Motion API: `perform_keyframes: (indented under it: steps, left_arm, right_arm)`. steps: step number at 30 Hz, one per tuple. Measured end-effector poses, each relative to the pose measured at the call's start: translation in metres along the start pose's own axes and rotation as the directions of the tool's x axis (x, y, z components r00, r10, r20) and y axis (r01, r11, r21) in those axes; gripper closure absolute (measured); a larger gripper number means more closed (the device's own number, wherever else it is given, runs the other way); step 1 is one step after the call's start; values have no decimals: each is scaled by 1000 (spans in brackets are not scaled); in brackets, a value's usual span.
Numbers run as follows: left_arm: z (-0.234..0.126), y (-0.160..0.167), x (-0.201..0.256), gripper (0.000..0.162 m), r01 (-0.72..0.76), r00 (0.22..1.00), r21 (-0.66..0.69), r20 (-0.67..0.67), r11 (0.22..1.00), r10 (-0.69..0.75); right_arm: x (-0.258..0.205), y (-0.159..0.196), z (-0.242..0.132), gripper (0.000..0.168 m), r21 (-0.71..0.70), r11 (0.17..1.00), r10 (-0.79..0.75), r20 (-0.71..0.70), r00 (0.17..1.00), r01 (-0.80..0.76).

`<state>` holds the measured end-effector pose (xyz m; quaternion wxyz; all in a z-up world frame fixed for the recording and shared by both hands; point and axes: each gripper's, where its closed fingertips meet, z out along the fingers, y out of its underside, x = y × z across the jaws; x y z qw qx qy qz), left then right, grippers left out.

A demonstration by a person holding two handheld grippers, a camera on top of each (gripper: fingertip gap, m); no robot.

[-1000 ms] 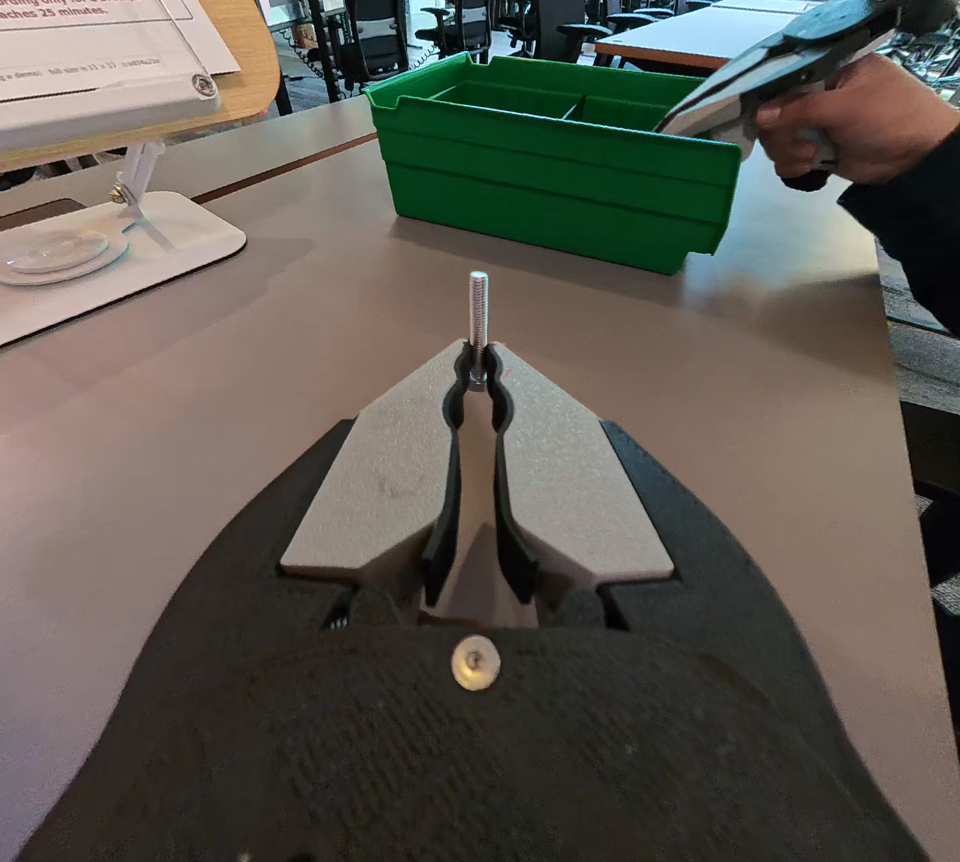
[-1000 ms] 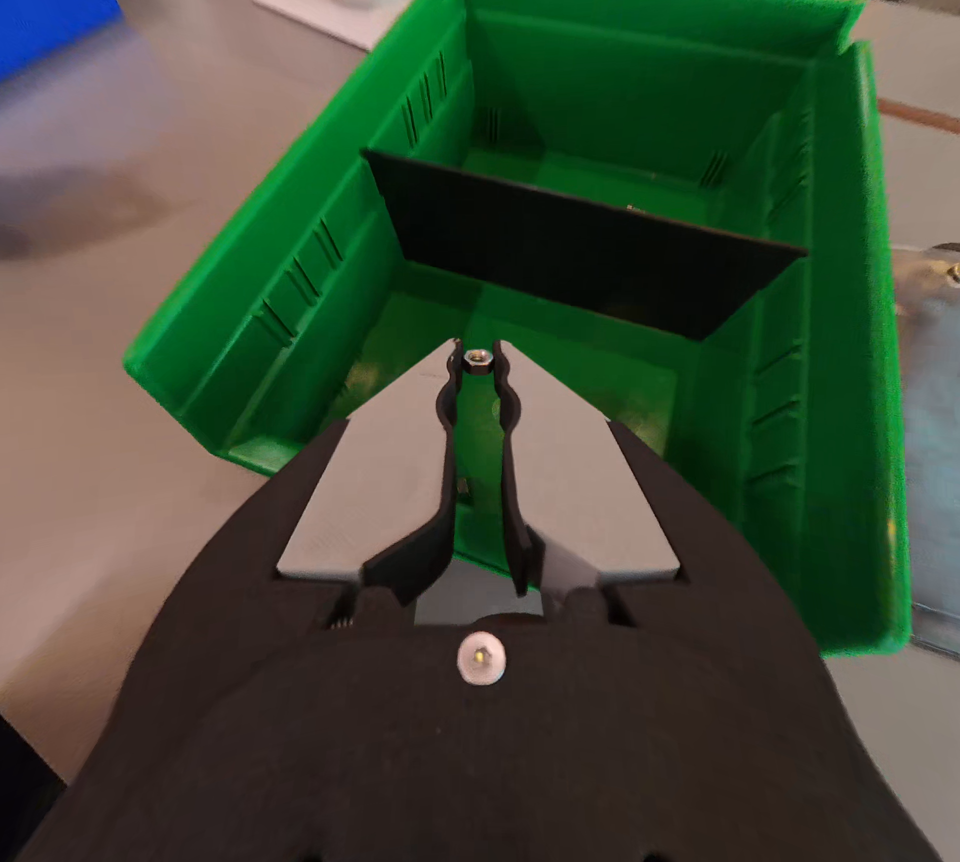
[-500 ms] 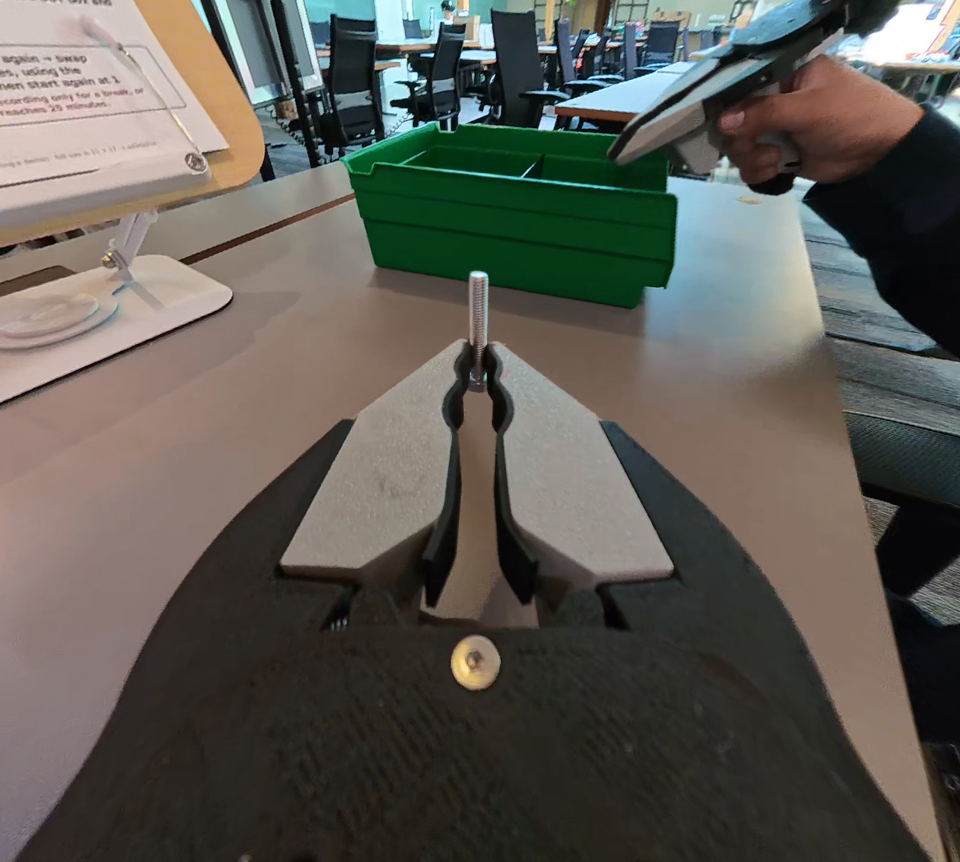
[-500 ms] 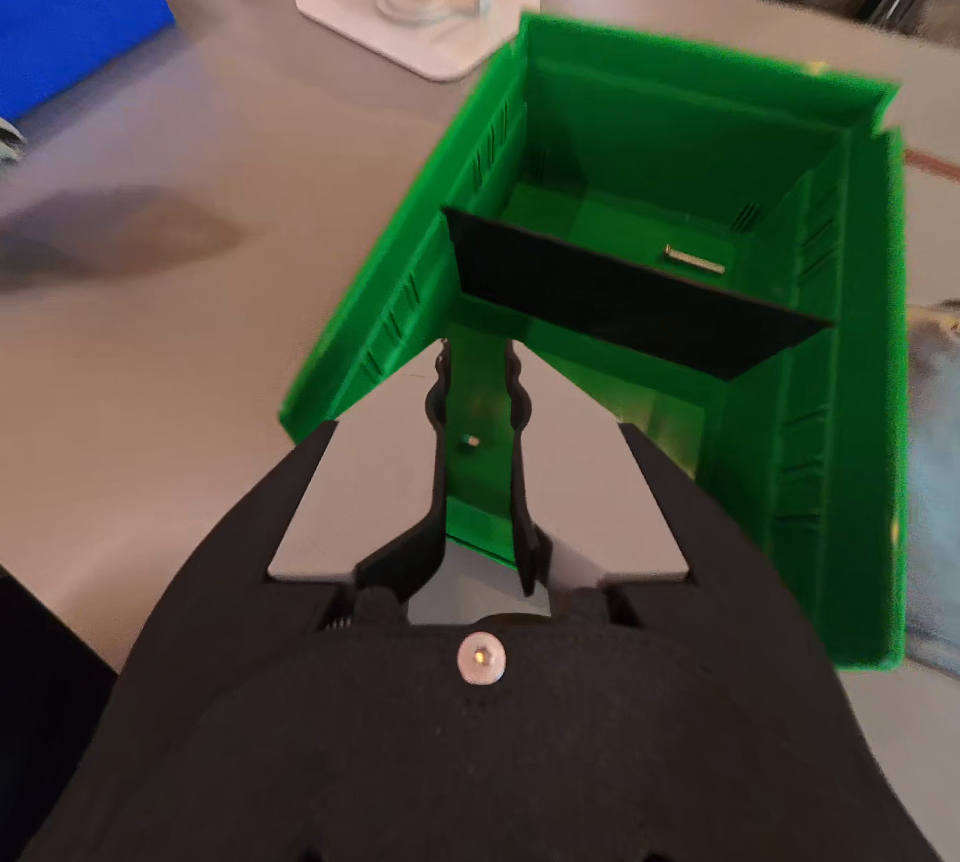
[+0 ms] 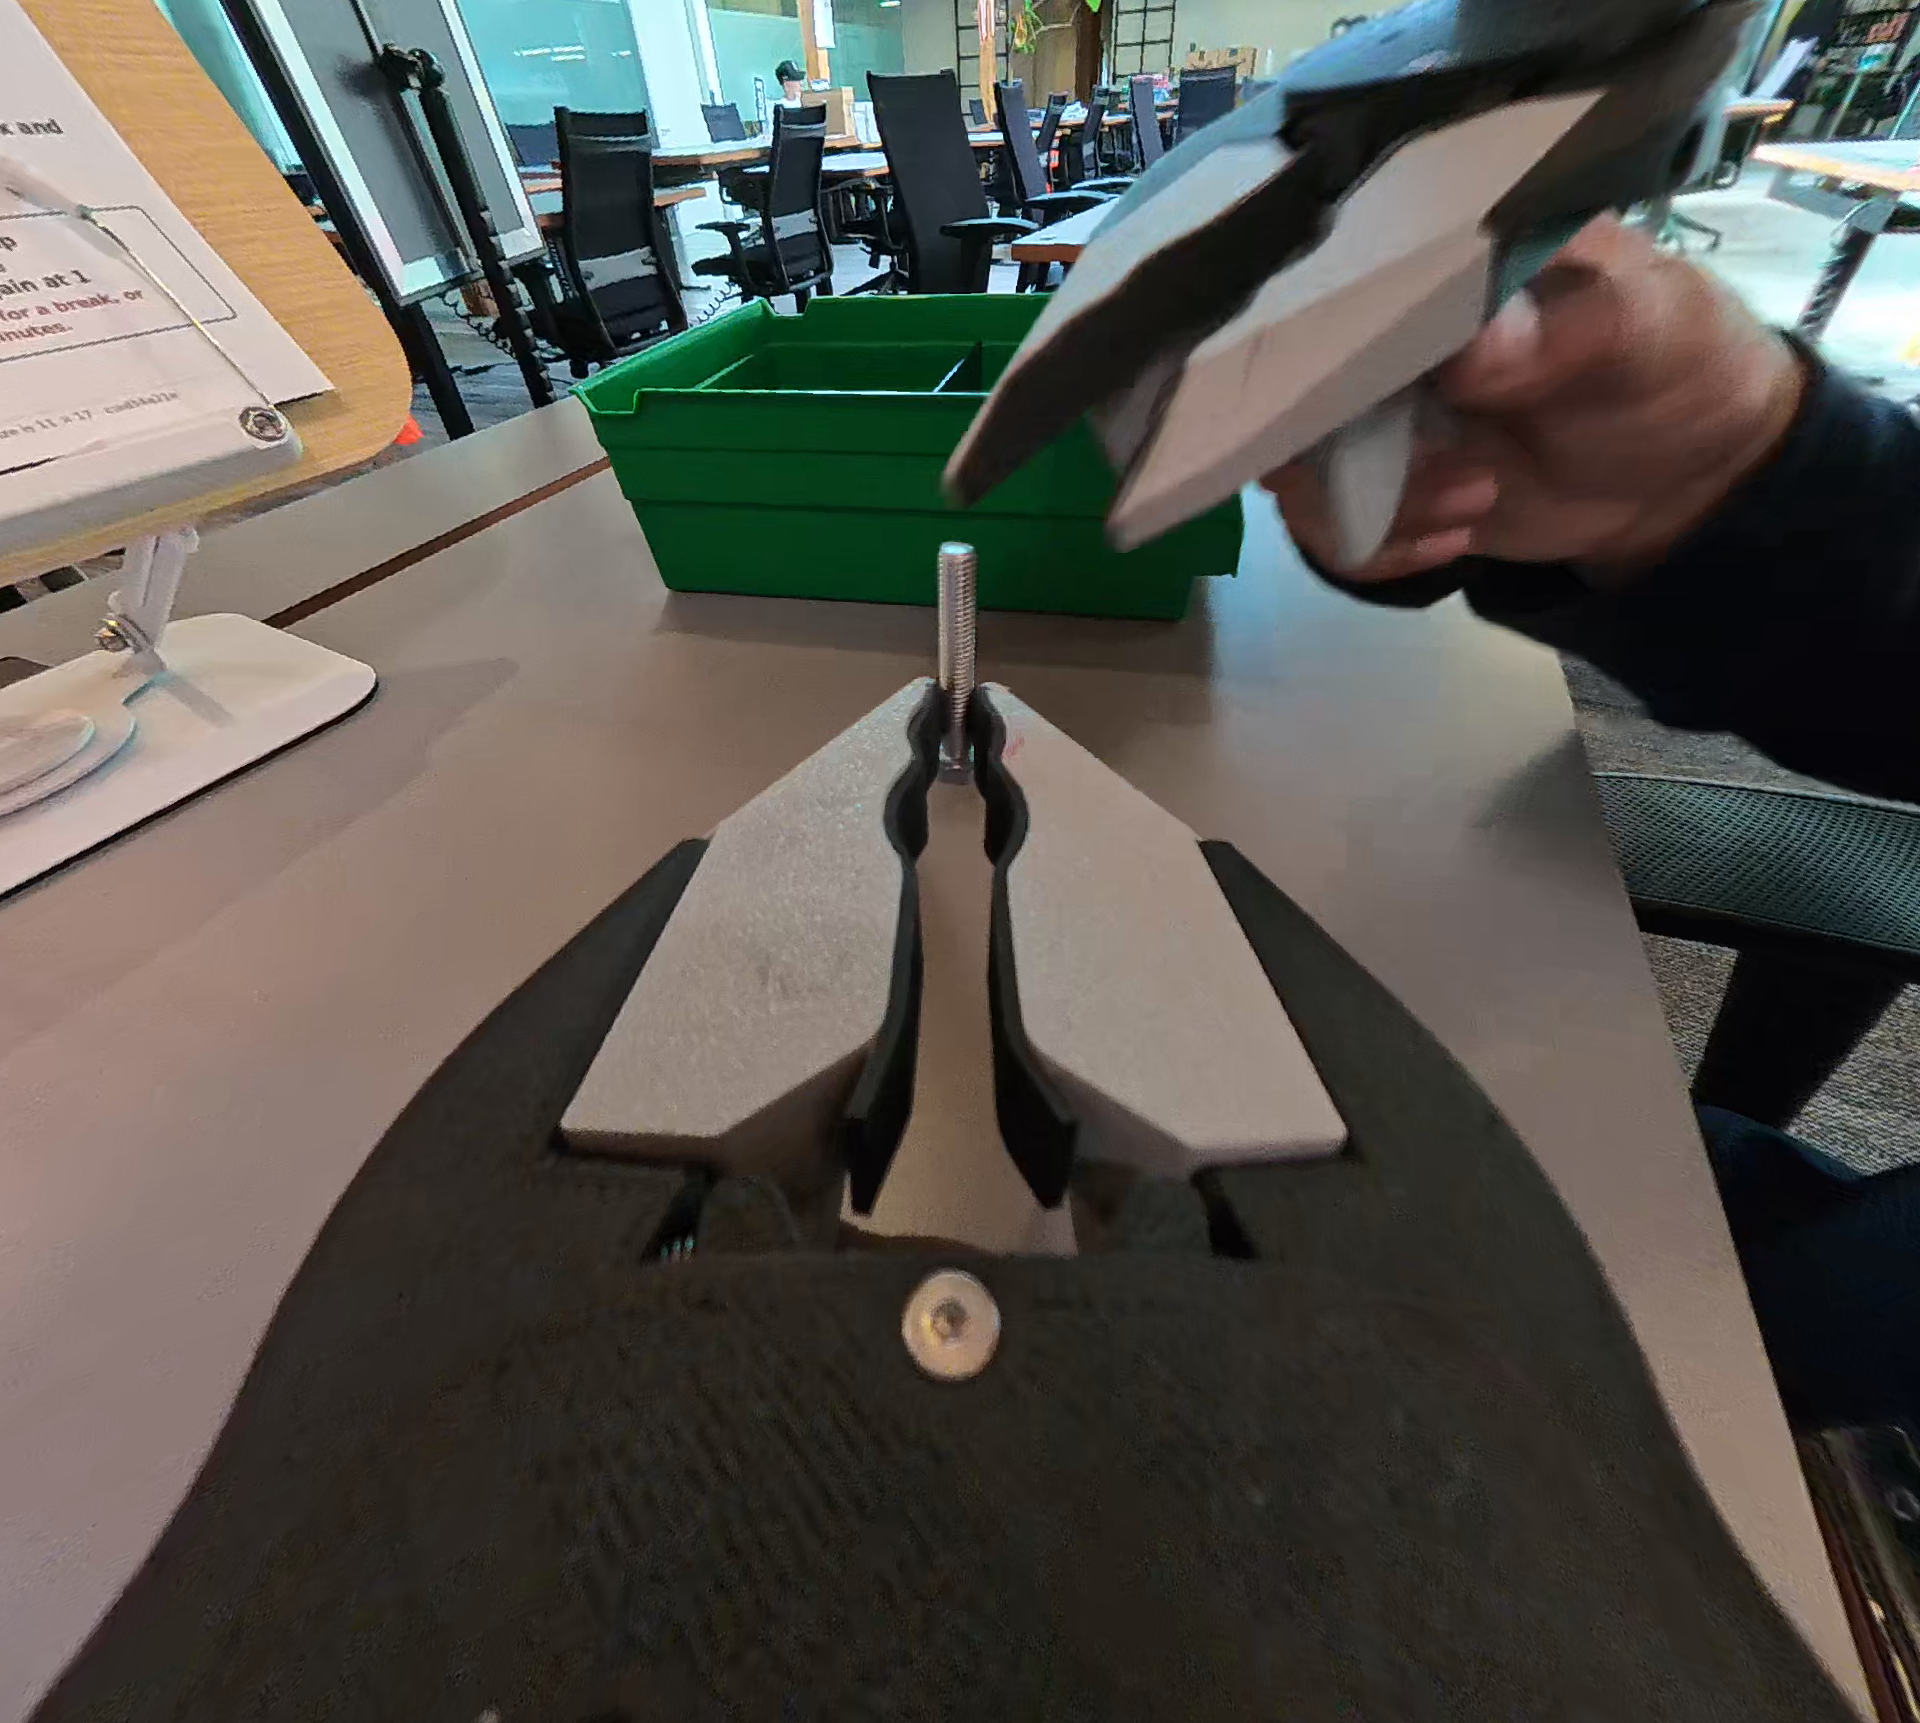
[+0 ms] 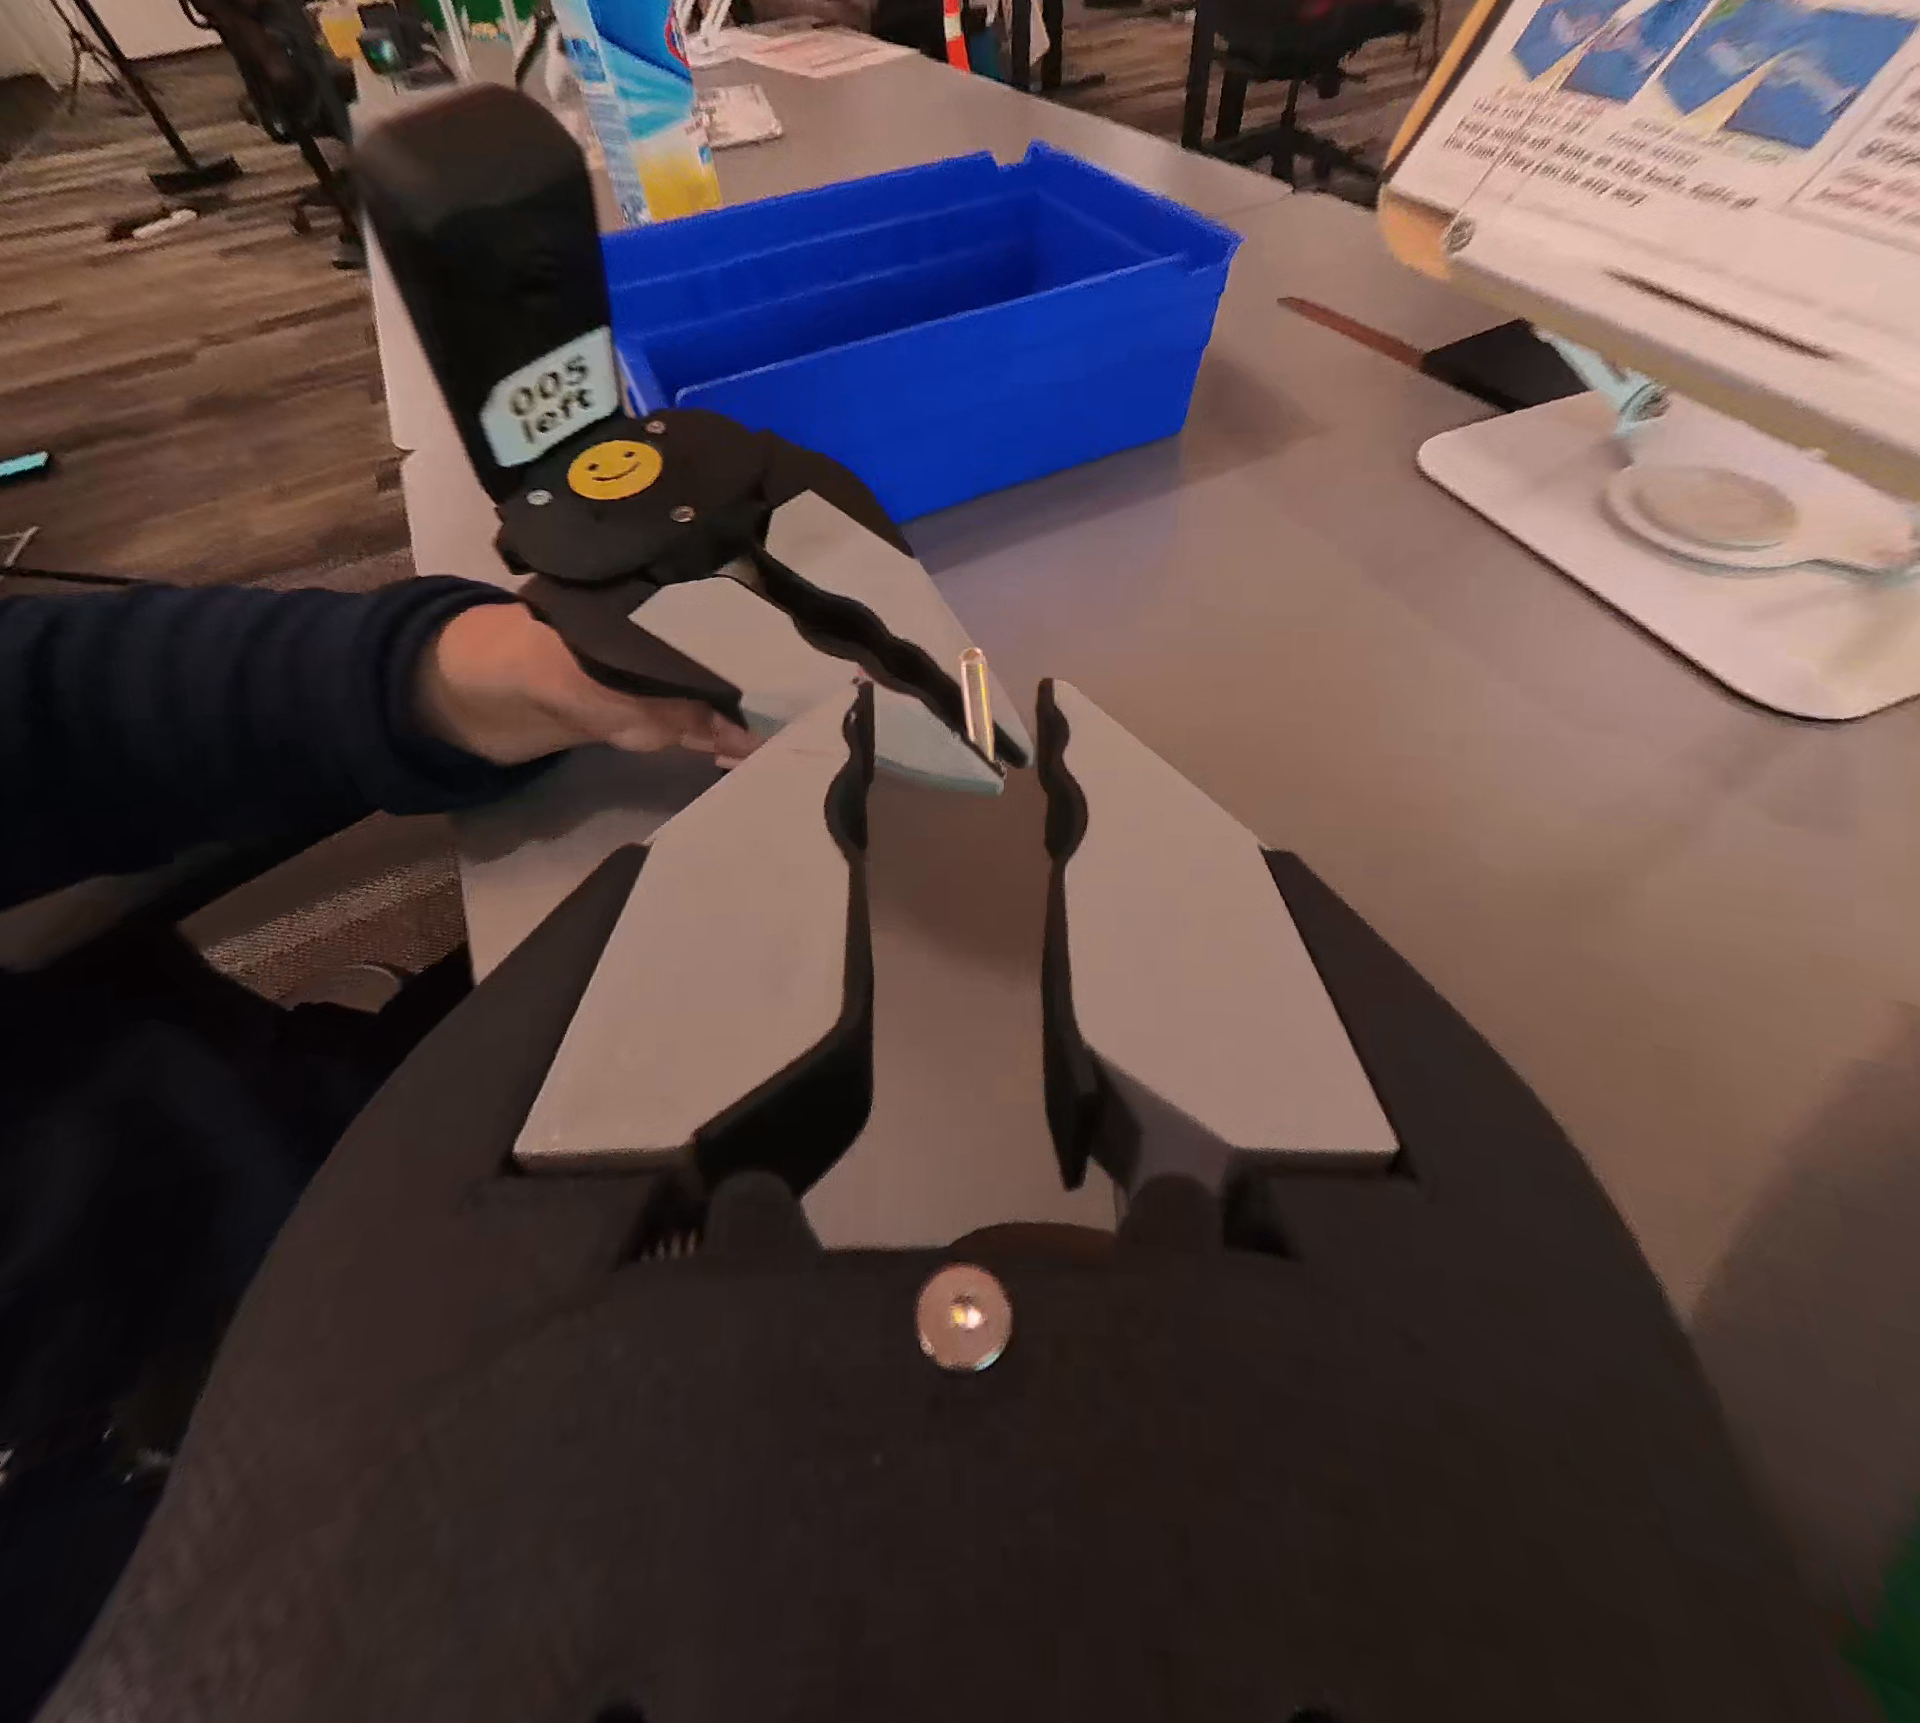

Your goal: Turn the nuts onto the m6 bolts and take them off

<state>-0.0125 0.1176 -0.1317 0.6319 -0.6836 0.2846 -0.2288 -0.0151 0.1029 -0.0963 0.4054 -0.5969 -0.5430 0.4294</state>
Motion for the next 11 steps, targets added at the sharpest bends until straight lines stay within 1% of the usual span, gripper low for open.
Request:
perform_keyframes:
  steps: [1,2,3,4,6,8,9,10,11]
  left_arm:
    - [0,-1,0,159,-1,1000,3,2,1000,1]
    - [-1,-1,-1,159,-4,1000,6,8,1000,4]
    - [-2,-3,-1,159,-5,1000,10,11,1000,5]
    - [-2,-4,-1,159,-3,1000,14,12,1000,3]
    - [-3,-5,-5,158,17,1000,21,26,1000,-18]
    - [-4,-7,-12,158,67,996,40,52,997,-69]
    - [-5,-6,-17,152,89,992,43,80,995,-92]
    - [-5,-5,-22,137,105,989,39,102,994,-109]
    - [-5,-1,-25,128,125,986,25,110,992,-127]
  right_arm:
    - [-1,3,11,139,-9,1000,14,19,1000,-14]
    - [-2,3,19,144,-5,1000,30,46,998,-30]
    - [-2,4,26,157,0,999,43,68,997,-43]
    - [0,5,31,162,-5,999,54,81,995,-54]
    - [4,4,34,166,9,998,68,88,994,-69]
    - [14,1,32,167,14,998,58,43,997,-59]
    - [25,-1,27,167,18,999,46,-21,999,-45]
    - [37,-6,20,167,21,999,26,-84,996,-24]
    - [50,-12,10,167,21,1000,10,-140,990,-7]
